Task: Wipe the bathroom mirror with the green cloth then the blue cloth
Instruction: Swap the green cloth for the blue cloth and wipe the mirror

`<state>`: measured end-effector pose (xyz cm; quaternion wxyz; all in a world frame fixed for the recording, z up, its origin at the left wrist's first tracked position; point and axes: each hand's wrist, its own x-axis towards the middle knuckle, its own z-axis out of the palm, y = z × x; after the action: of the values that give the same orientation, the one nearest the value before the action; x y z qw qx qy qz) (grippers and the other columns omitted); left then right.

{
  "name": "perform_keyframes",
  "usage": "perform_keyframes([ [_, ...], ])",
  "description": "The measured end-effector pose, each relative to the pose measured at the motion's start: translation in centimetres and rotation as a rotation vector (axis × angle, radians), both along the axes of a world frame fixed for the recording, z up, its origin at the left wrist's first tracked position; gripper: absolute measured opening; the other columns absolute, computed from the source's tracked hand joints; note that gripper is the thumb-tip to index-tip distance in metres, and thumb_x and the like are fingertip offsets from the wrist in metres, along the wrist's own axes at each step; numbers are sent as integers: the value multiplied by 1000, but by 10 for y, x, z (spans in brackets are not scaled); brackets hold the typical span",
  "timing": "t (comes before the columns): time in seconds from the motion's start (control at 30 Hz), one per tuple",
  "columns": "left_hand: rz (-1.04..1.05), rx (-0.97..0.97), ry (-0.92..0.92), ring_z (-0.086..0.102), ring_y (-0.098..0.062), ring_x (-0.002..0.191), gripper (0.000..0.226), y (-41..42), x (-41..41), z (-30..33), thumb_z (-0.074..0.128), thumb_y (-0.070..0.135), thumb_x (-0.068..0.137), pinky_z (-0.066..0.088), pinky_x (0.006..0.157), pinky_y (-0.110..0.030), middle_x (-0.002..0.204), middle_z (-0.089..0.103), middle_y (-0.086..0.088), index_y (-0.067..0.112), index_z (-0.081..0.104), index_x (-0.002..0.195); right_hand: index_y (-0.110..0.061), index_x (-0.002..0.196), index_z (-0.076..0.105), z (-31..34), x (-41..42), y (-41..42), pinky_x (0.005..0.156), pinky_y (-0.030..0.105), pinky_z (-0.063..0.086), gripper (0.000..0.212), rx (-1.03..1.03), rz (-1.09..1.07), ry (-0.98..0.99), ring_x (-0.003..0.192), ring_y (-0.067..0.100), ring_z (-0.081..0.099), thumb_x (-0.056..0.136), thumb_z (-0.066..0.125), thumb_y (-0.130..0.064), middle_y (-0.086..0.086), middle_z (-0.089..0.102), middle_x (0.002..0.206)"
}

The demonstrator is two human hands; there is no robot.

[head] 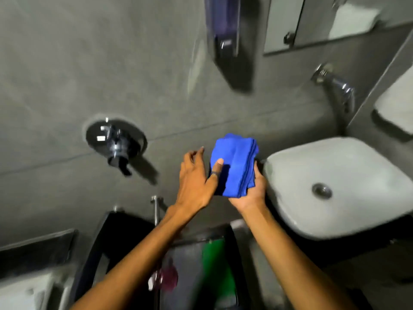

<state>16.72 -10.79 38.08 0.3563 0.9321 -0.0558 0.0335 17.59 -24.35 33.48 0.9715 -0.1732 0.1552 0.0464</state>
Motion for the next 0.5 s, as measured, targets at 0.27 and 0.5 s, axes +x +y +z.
perform_keyframes([
  [0.27,-360,371,-727,14,-31,162,57,-47,128,187,49,44,101,23,130,-47,163,40,-14,11,52,148,-17,90,80,119,101,-106,71,27,60,56,-267,-391,-253,80,21,73,100,38,-53,1,79,86],
  [0.5,-276,780,-1101,13,-37,162,69,-95,221,360,30,49,100,6,132,-51,170,28,-15,10,42,156,-12,149,43,177,234,-94,128,40,13,48,-1737,-940,-657,155,26,16,101,40,-22,9,29,162],
])
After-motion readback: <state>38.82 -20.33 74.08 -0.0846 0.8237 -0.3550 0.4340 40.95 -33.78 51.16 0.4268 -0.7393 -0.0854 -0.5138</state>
